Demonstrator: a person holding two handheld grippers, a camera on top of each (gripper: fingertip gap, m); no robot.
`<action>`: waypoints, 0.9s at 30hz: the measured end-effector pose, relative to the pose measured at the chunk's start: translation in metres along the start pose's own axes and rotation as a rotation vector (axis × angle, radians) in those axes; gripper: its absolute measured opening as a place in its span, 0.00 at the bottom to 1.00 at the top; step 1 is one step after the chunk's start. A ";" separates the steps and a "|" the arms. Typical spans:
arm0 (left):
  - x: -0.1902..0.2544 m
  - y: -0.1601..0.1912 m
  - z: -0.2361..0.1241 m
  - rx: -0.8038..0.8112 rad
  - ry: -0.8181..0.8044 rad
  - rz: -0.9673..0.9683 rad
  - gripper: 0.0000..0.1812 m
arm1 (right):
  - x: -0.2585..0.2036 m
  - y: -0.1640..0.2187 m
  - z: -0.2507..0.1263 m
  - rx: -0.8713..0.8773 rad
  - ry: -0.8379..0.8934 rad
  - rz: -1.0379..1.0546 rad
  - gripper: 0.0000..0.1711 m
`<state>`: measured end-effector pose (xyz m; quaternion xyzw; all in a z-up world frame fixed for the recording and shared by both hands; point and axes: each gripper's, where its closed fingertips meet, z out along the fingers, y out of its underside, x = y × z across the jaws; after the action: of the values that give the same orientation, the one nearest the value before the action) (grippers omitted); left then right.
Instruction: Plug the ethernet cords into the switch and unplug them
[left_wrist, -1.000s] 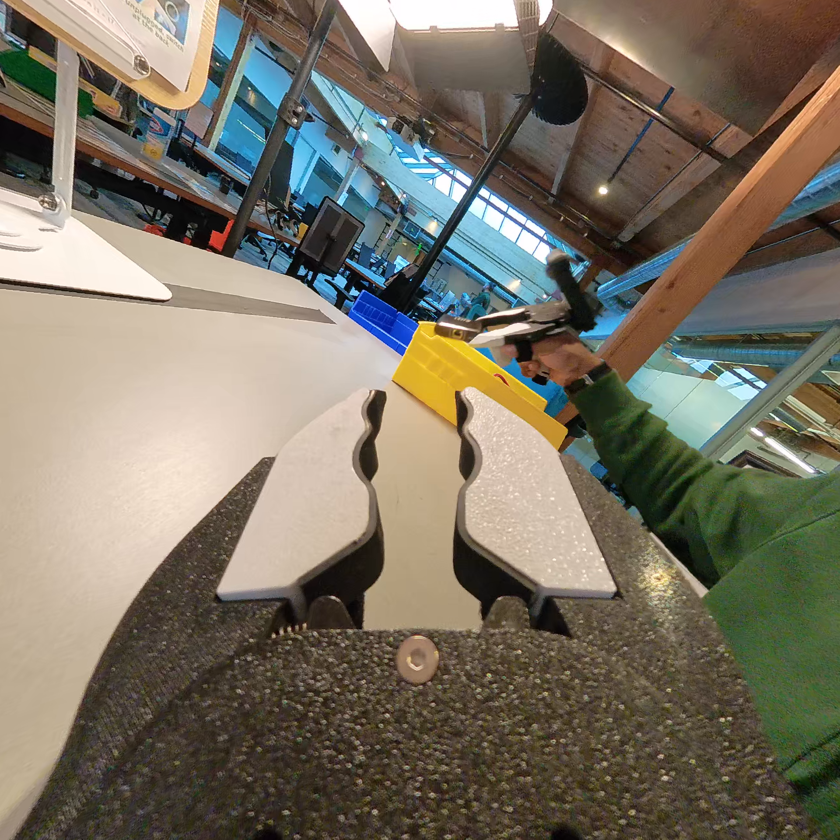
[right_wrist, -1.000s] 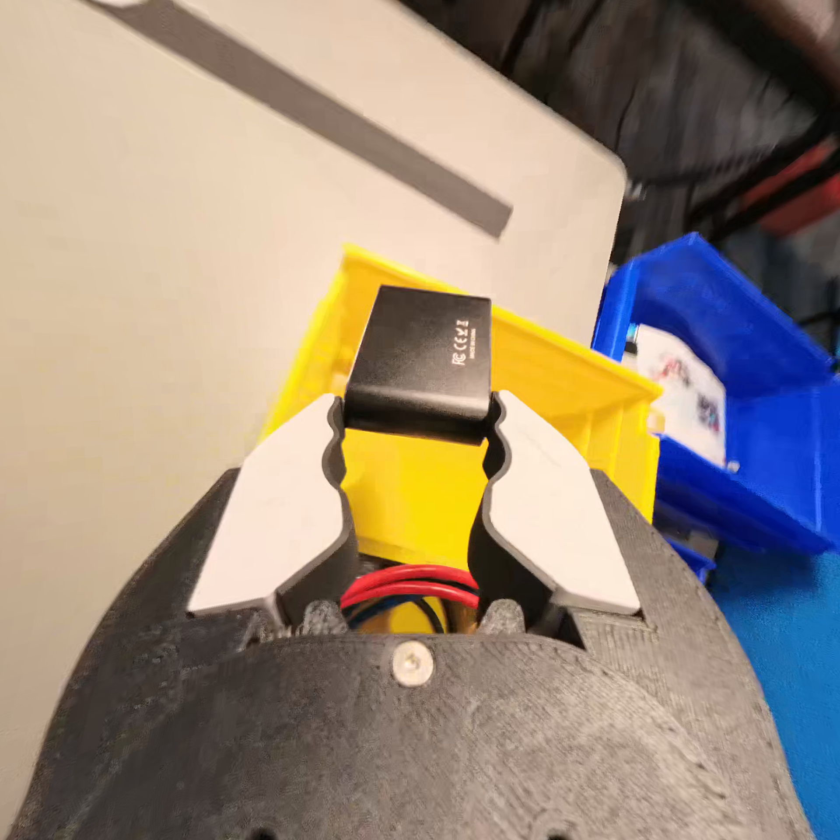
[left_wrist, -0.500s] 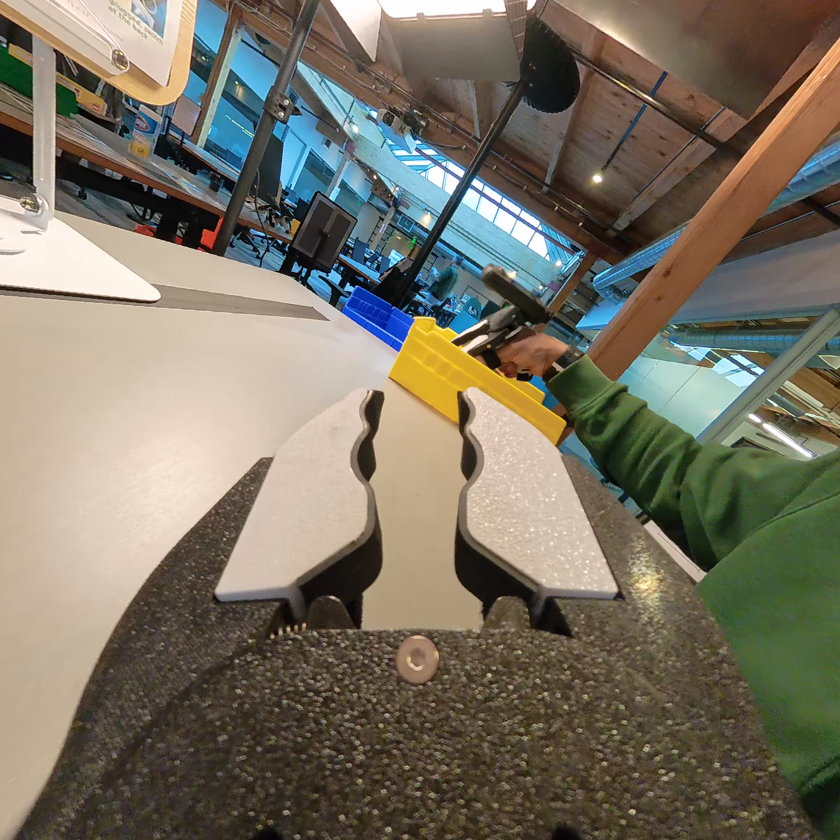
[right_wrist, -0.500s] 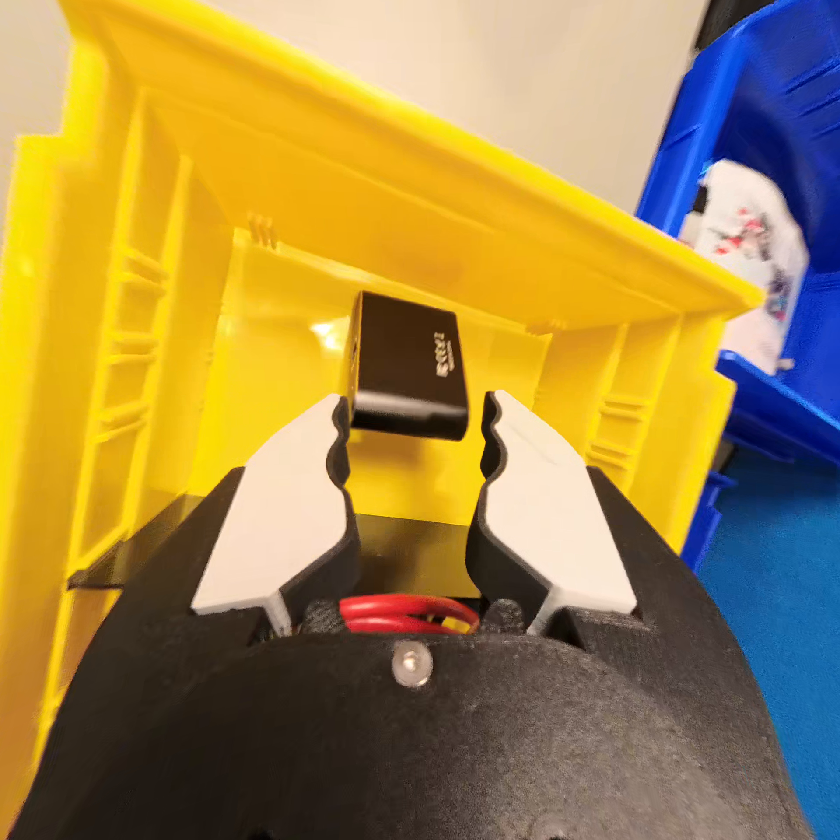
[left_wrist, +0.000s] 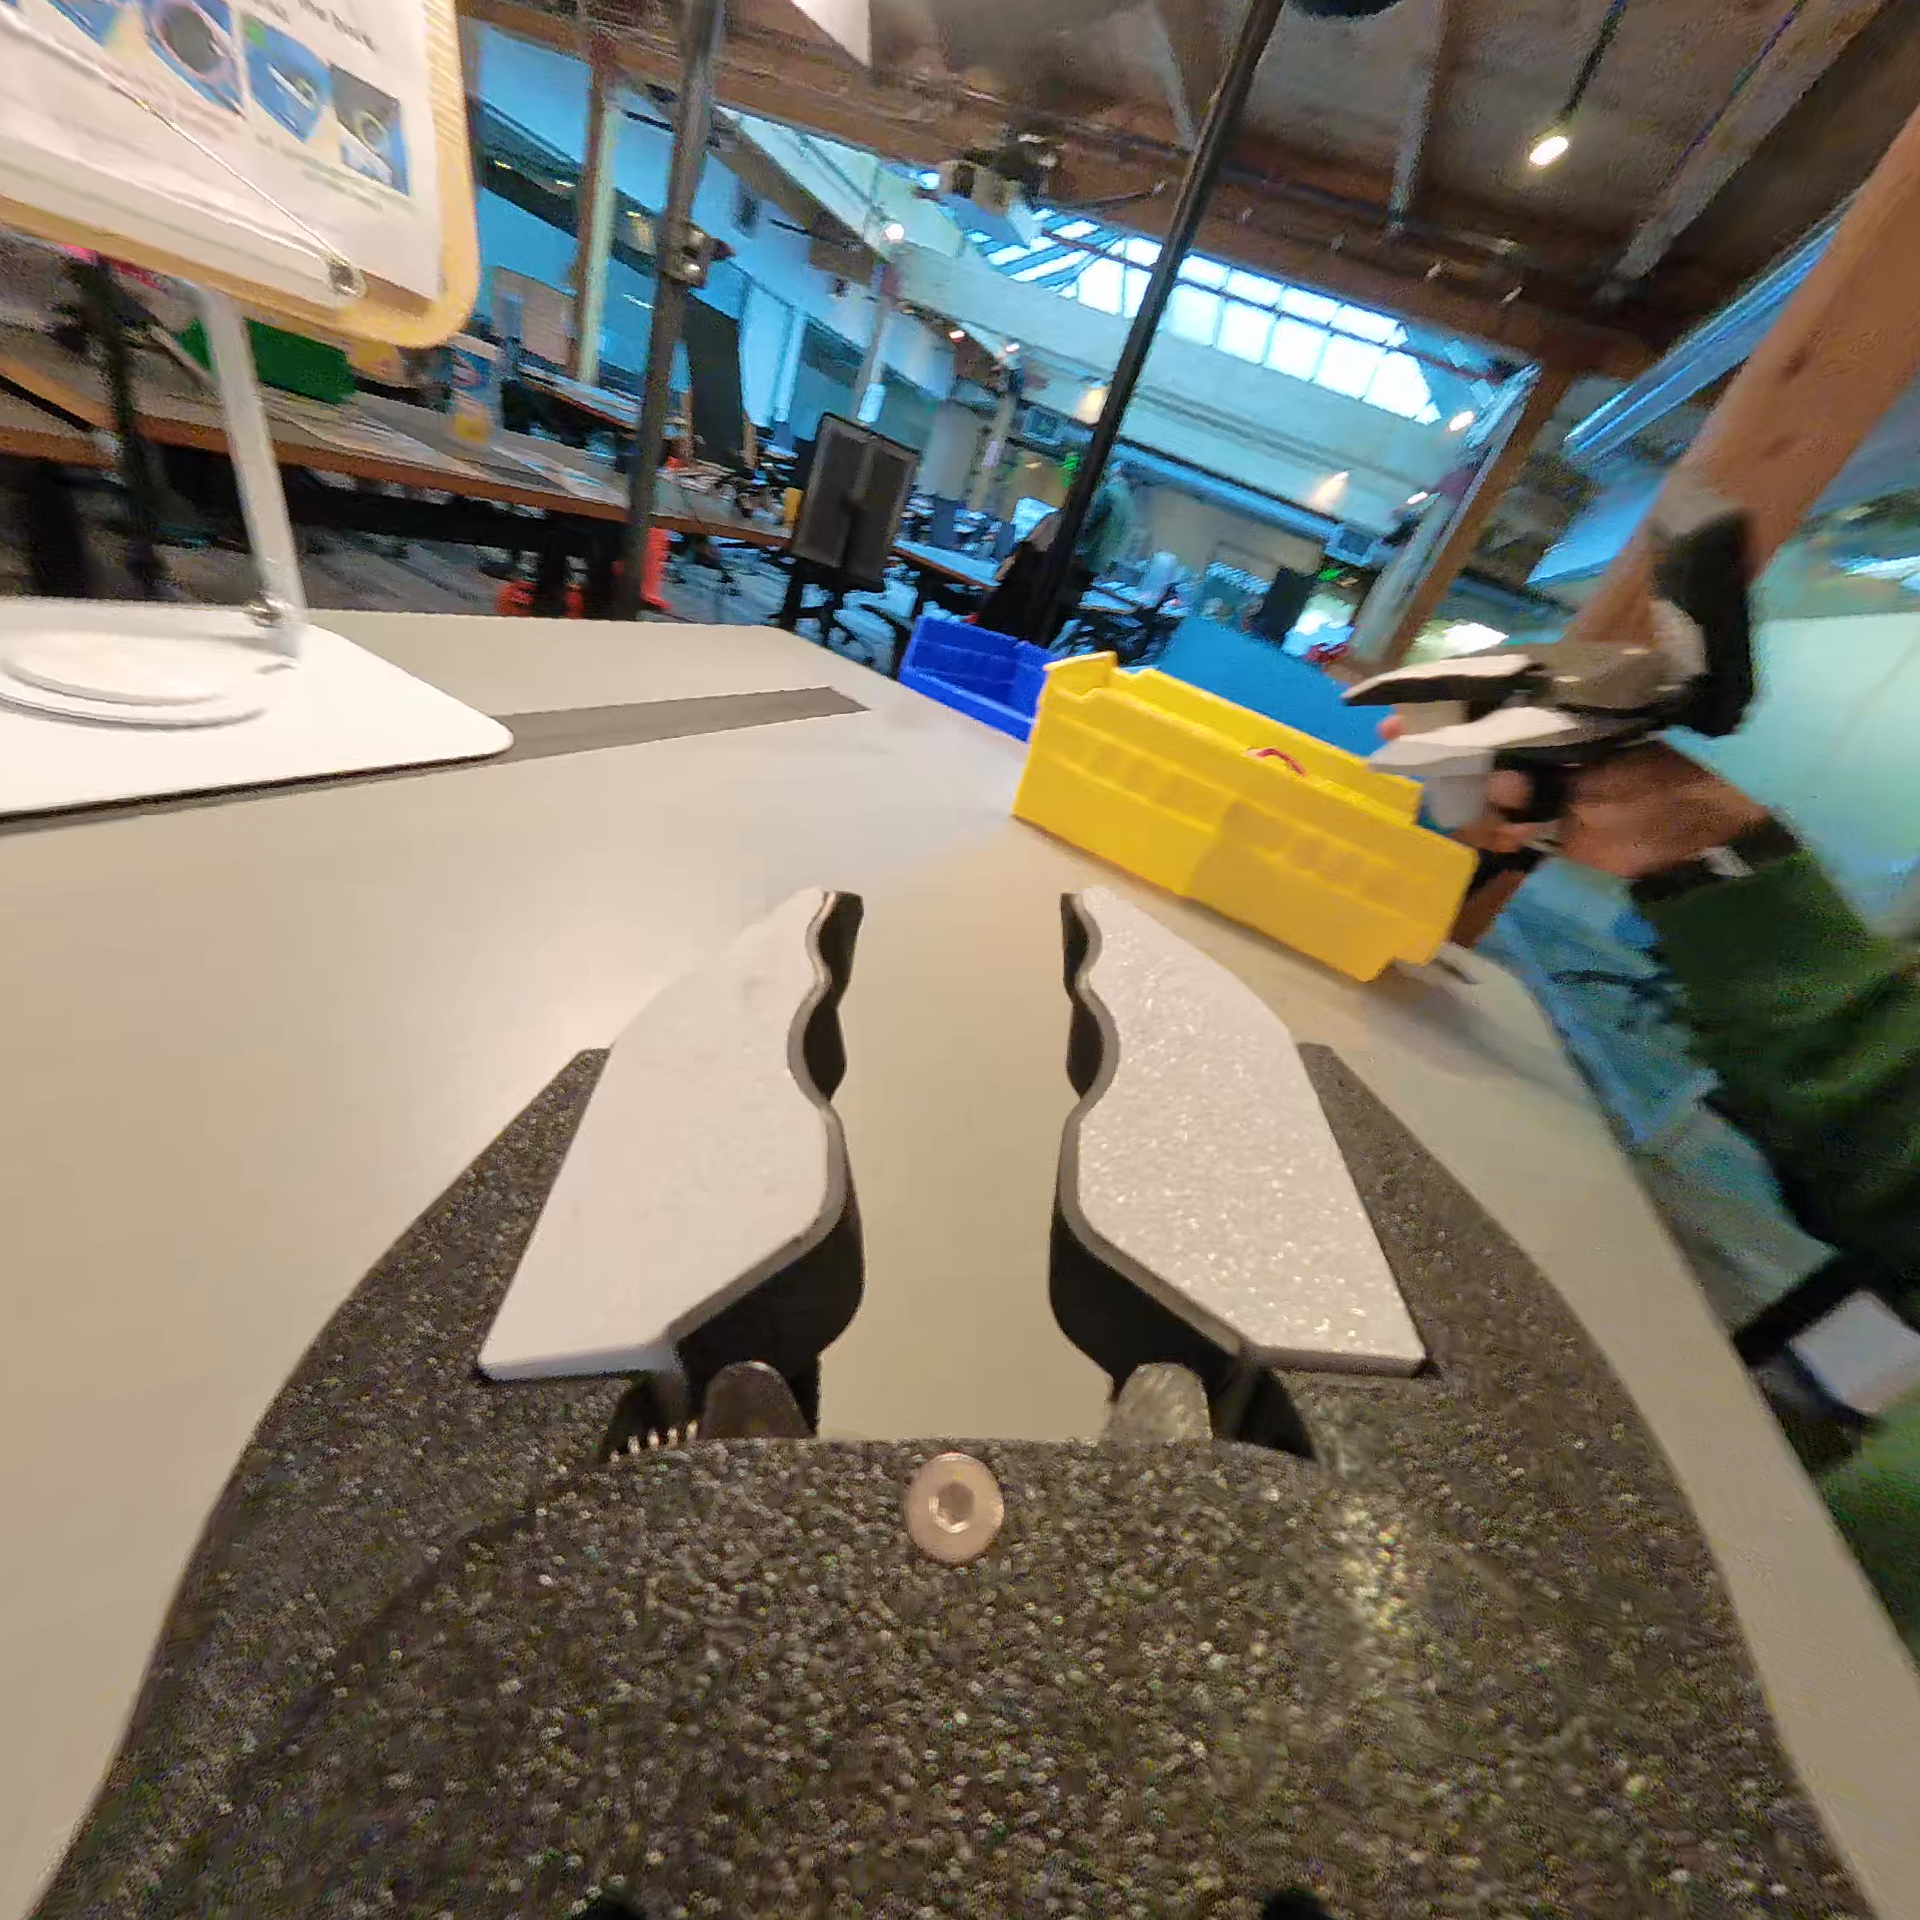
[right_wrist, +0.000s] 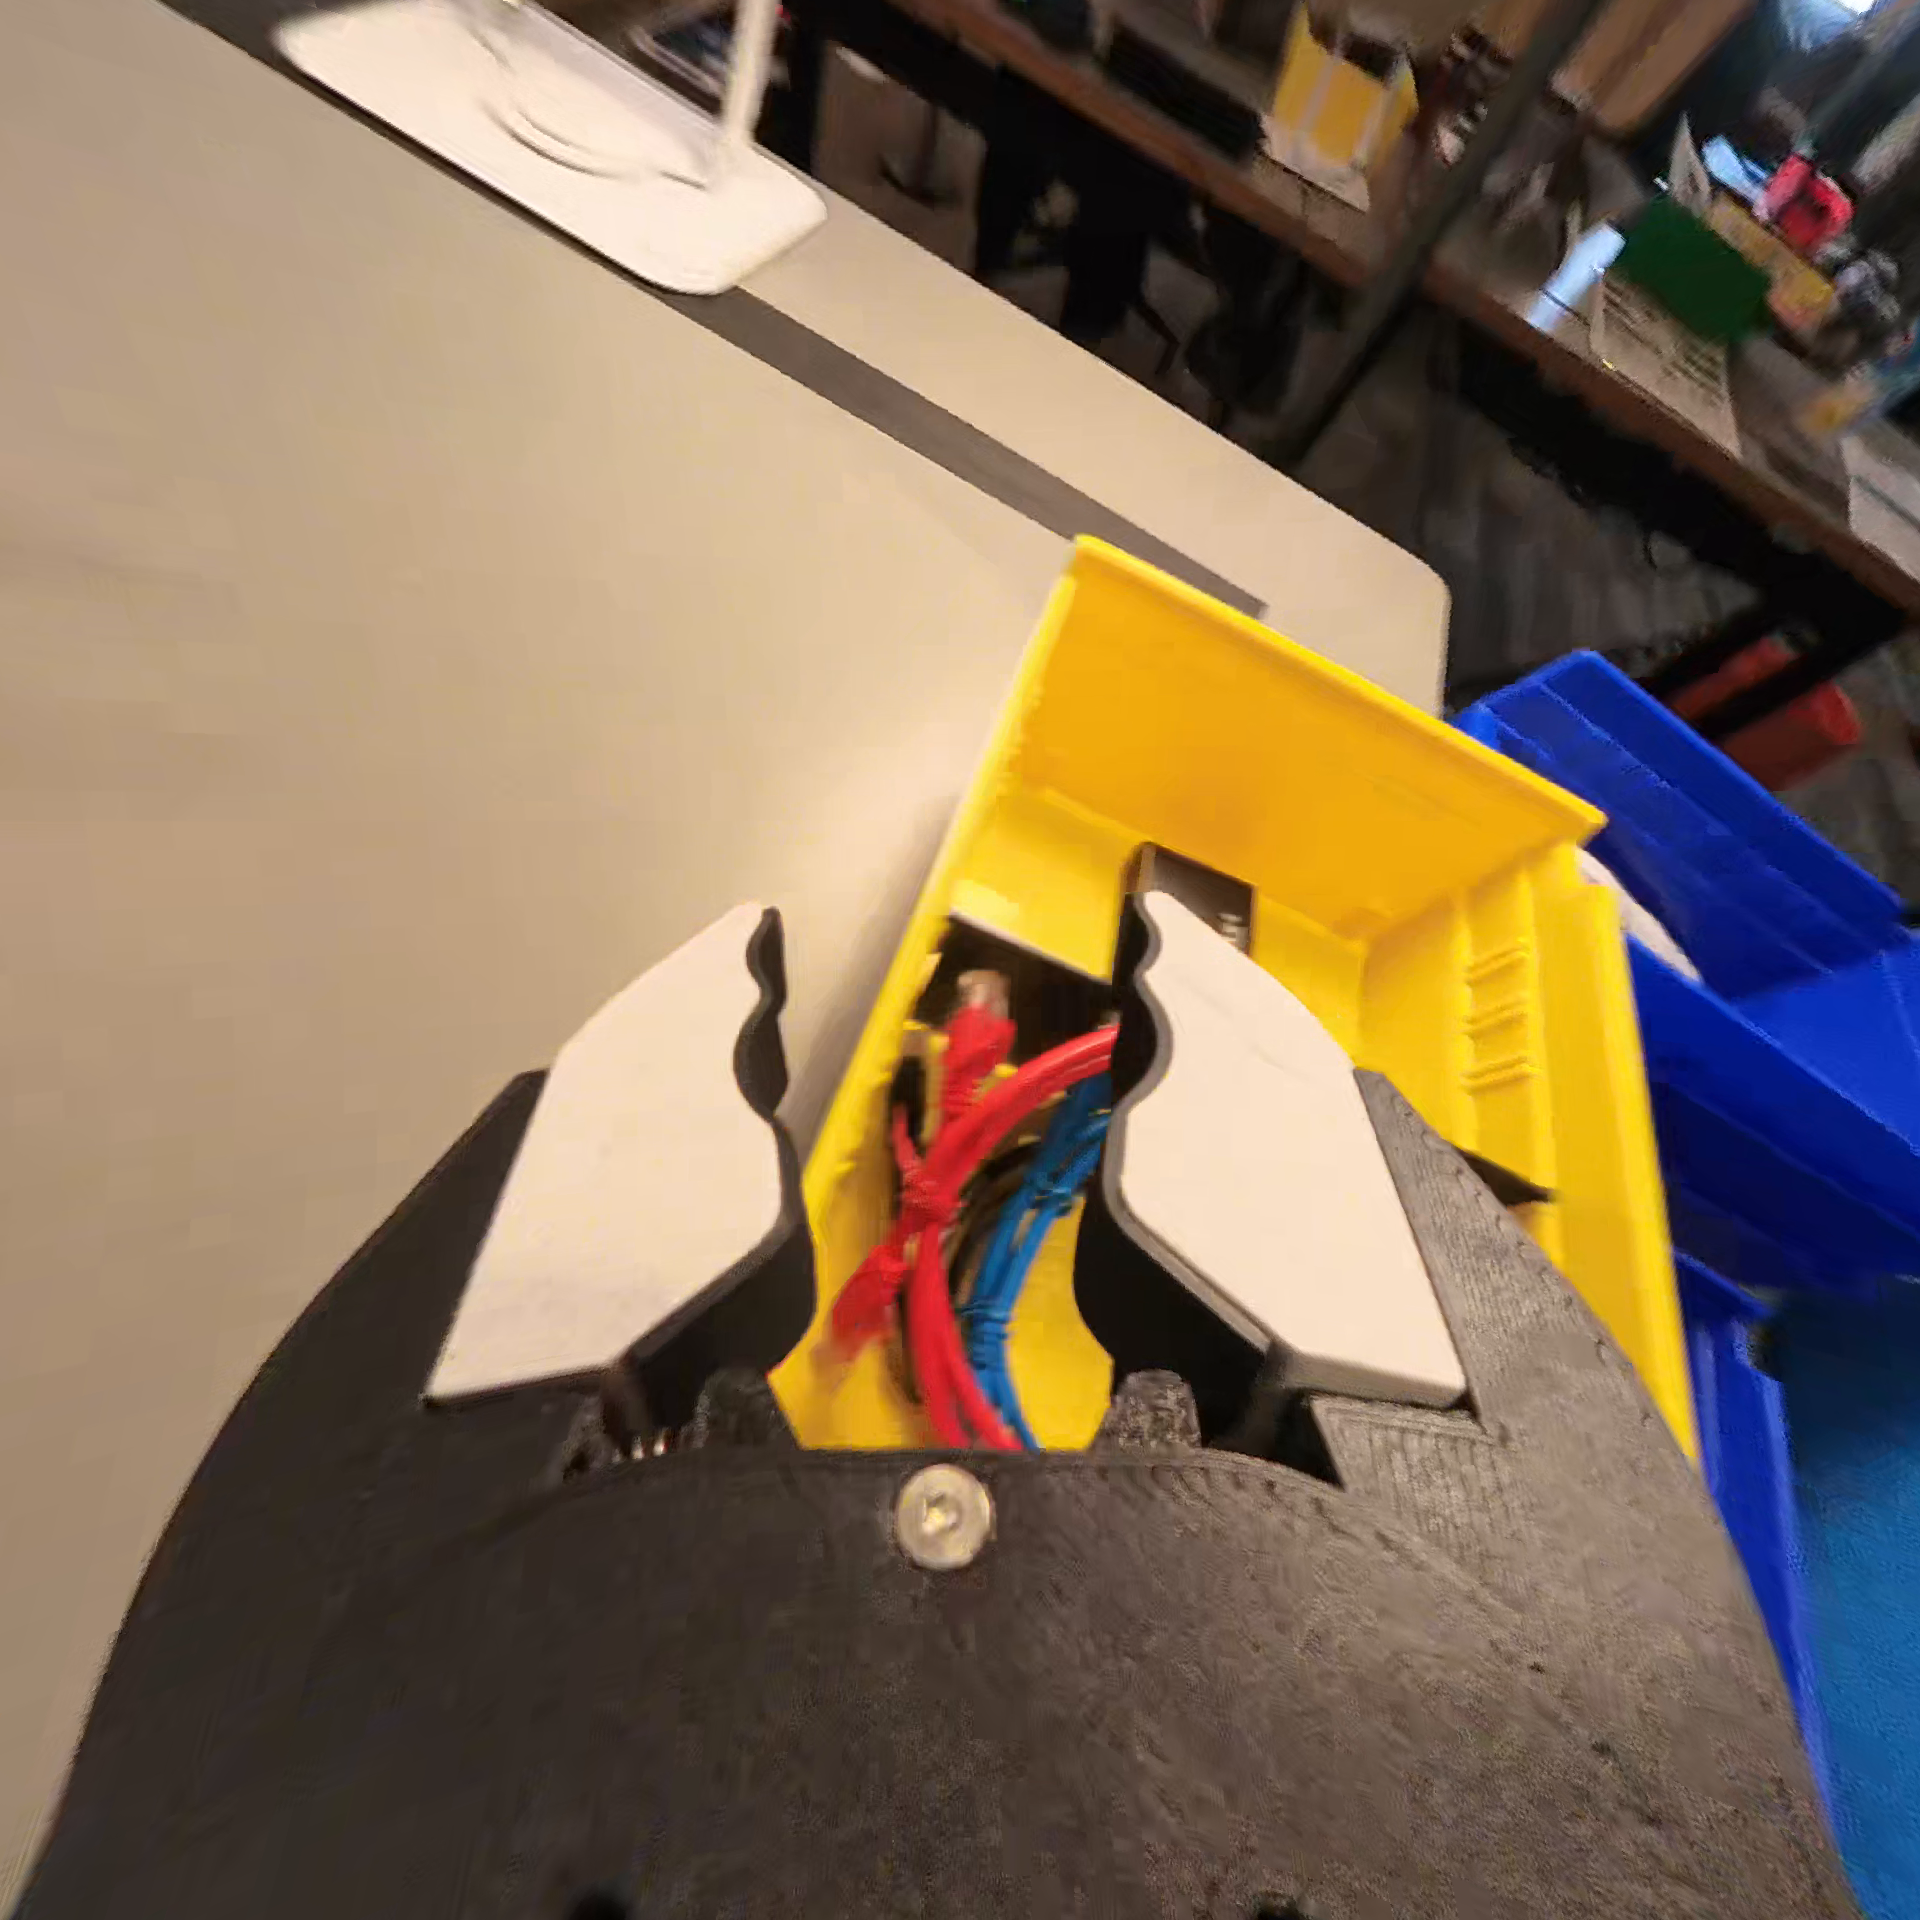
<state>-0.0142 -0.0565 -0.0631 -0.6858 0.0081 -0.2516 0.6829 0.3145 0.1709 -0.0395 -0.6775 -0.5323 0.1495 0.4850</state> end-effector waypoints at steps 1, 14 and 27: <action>-0.002 0.001 -0.002 -0.015 -0.042 0.042 0.23 | -0.013 0.005 -0.005 0.018 -0.031 -0.002 0.38; 0.027 -0.030 -0.189 0.054 -1.008 0.595 0.45 | -0.038 0.059 -0.027 0.044 -0.009 0.087 0.47; -0.048 -0.006 -0.356 -0.311 -1.286 0.141 0.48 | -0.031 0.065 -0.008 0.083 0.081 0.133 0.40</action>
<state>-0.1847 -0.3713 -0.0942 -0.7877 -0.3201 0.2571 0.4593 0.3456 0.1421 -0.0982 -0.6960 -0.4596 0.1758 0.5229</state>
